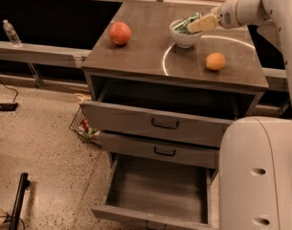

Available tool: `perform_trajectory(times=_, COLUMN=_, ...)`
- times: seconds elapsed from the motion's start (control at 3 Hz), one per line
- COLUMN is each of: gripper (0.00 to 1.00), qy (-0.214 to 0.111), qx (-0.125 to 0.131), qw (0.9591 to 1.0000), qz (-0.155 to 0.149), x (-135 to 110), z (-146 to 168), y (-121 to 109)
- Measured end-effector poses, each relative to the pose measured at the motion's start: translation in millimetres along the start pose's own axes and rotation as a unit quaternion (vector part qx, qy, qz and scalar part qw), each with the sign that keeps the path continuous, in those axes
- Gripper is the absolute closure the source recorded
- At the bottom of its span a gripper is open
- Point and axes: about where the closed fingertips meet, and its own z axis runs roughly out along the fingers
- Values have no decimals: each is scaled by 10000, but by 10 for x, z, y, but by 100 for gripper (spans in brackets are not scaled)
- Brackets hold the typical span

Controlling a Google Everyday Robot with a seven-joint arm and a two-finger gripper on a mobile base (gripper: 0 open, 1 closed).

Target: Pick green can from white bowl and place on counter

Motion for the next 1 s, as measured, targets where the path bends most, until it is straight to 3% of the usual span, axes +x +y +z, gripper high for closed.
perform_trajectory(times=0.33, gripper=19, qy=34, qx=-181, qw=9998, qz=114, x=90, z=46, y=62)
perform_trajectory(times=1.0, gripper=54, qy=-41, qx=-587, qw=9983, qz=3, x=39, z=215, y=287)
